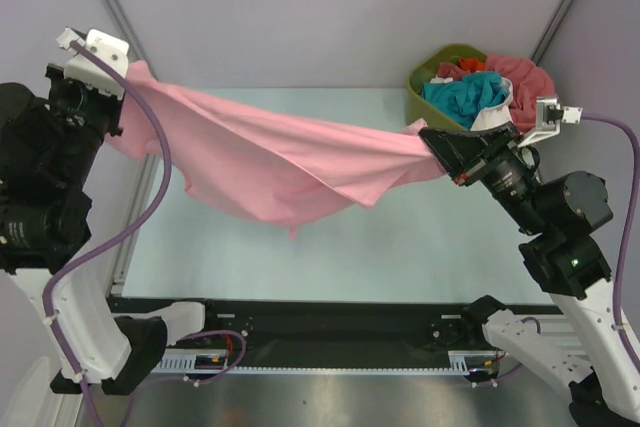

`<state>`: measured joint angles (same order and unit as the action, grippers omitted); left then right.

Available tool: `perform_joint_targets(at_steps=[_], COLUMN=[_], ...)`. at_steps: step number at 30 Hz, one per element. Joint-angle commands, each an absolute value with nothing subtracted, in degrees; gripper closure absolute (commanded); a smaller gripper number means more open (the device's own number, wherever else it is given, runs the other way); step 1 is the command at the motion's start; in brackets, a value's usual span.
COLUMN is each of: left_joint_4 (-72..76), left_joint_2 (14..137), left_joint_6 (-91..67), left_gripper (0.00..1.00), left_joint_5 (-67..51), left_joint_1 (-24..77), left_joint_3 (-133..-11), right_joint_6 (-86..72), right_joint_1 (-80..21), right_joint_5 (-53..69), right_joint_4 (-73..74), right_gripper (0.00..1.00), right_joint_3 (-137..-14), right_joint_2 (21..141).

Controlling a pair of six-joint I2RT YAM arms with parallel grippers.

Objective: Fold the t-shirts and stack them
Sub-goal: Flatten the tshirt out

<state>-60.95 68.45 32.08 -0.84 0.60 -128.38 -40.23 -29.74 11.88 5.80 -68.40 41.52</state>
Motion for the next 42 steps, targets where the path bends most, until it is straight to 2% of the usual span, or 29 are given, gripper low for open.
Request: perform_joint_targets(at_steps=[1,3,6,8,15,17,18,19,20,21,22,23,26,31,32,34,37,38,40,42], left_joint_4=[-56.1,-52.1,-44.5,-41.3,-30.7,-28.7,-28.0,-28.3,-29.0,-30.7,-31.3,-31.6,-34.2,-40.6,-42.3,-44.5,-48.9,-49.7,-50.5,-51.2], left_joint_2=[76.3,79.0,84.5,89.5,109.5,114.4,120.4,123.3,126.5,129.0,131.6,131.6,126.8,112.1,106.5,101.3,92.6,90.7,85.3,81.7], left_joint_6=[35.3,35.4,35.5,35.2,30.9,29.2,28.6,27.4,26.9,26.9,27.9,28.6,28.9,31.7,32.6,37.0,42.0,43.2,47.6,49.7], left_gripper=[0.99,1.0,0.99,1.0,0.99,0.98,0.9,0.75,0.36,0.23,0.15,0.1,0.07,0.09,0.11,0.14,0.3,0.31,0.31,0.28], left_joint_5=[1.4,0.4,-0.5,-0.2,-0.7,-0.3,0.8,2.4,3.2,4.0,5.5,5.4,0.6,-8.9,-11.4,-13.8,-16.6,-16.5,-16.0,-13.9], left_joint_1=[0.4,0.4,0.4,0.4,0.4,0.4,0.4,0.4,0.4,0.5,0.9,1.1,1.1,0.7,0.7,0.7,0.7,0.8,0.8,0.8], left_joint_3=[-127.0,-125.6,-121.4,-119.3,-119.3,-120.8,-124.4,-127.2,-130.1,-135.6,-136.9,-137.1,-133.3,-113.9,-106.3,-99.0,-85.6,-78.7,-72.1,-63.6], right_joint_6=[-42.5,-40.4,-42.2,-45.3,-59.7,-61.3,-60.9,-58.5,-56.4,-54.0,-48.0,-45.7,-38.5,-28.5,-26.4,-24.4,-22.5,-22.4,-22.0,-21.8], right_joint_1=[-29.8,-29.4,-27.0,-24.0,-18.6,-18.1,-18.0,-18.1,-18.2,-18.7,-18.9,-19.2,-18.9,-18.7,-18.6,-18.7,-18.1,-17.4,-16.4,-15.2], right_joint_5=[6.0,-3.5,-11.7,-11.3,-9.7,-9.3,-9.3,-9.6,-10.2,-10.8,-11.4,-12.3,-13.1,-14.3,-14.4,-13.8,-9.3,-8.1,-4.6,-0.5], right_joint_4=[4.0,8.3,8.0,4.0,-6.4,-8.2,-7.9,-6.9,-3.3,-1.3,1.2,5.2,10.5,16.6,20.2,23.8,25.7,25.3,21.7,20.2], right_gripper=[1.0,1.0,1.0,1.0,0.99,0.71,0.54,0.3,0.21,0.16,0.14,0.14,0.15,0.31,0.35,0.41,0.55,0.57,0.53,0.42], right_joint_3=[-68.5,-70.7,-69.4,-66.6,-62.4,-64.3,-68.6,-71.4,-74.5,-81.4,-84.1,-86.8,-90.1,-86.3,-86.0,-84.8,-81.1,-79.9,-76.9,-75.1], right_joint_2=[44.3,48.7,55.2,58.7,82.5,92.1,95.5,101.0,103.9,106.1,107.7,110.2,110.0,106.5,106.4,106.1,105.2,104.9,104.2,104.6])
